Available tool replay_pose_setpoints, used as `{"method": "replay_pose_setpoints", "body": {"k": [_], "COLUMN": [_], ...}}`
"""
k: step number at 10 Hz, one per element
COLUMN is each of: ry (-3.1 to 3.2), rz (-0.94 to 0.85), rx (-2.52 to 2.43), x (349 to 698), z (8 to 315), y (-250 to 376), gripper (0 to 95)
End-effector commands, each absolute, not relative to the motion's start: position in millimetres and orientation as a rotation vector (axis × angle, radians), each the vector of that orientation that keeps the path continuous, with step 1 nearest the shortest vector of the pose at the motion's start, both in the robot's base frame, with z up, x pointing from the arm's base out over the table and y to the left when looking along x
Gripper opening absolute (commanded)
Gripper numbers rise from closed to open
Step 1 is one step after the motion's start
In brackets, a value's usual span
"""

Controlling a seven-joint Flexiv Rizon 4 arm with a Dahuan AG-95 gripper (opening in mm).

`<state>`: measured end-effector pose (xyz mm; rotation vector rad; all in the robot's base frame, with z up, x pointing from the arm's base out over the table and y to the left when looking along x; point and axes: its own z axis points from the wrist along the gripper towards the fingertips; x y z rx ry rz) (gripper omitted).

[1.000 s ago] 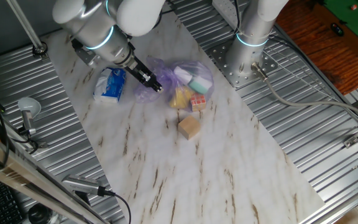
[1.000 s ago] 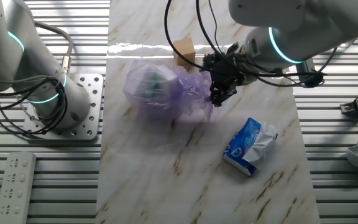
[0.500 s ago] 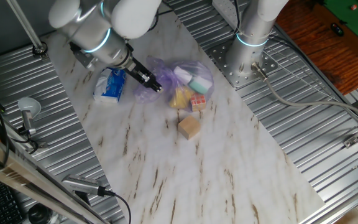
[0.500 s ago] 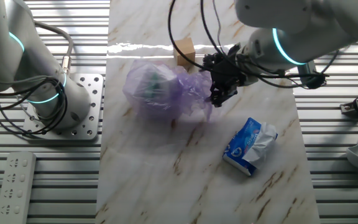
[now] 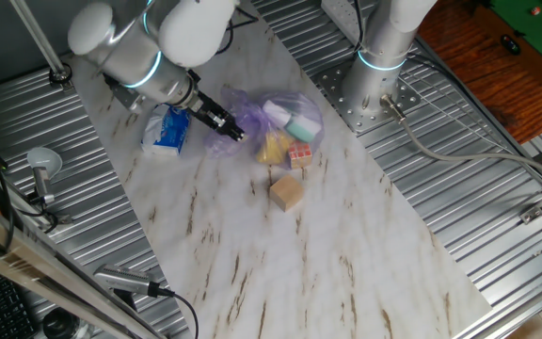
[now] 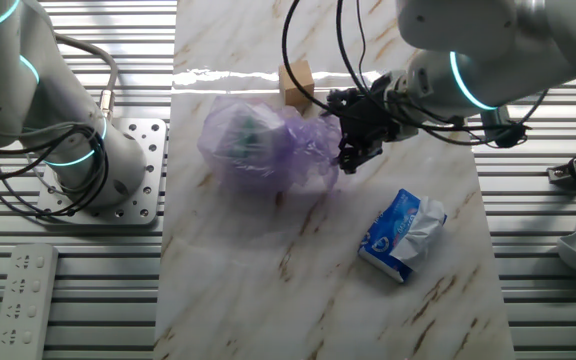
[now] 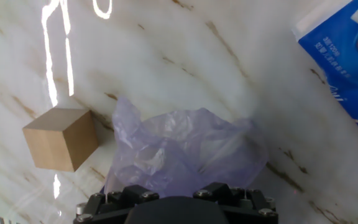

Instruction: Pick up a bag of things

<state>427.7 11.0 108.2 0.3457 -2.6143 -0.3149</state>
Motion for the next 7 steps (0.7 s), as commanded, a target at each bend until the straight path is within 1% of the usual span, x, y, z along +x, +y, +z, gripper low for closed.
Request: {"method": "replay_pose_setpoints", "body": {"k": [1,4,7], "ry": [-2.64,-2.706,-2.701], "rz": [-0.294,-0.287,-0.314], "rx": [0.308,0.218,0.204], "x": [427,419,412], "z": [111,128,134], "y": [10,-1,-10], "gripper": [76.0,76.0,76.0]}}
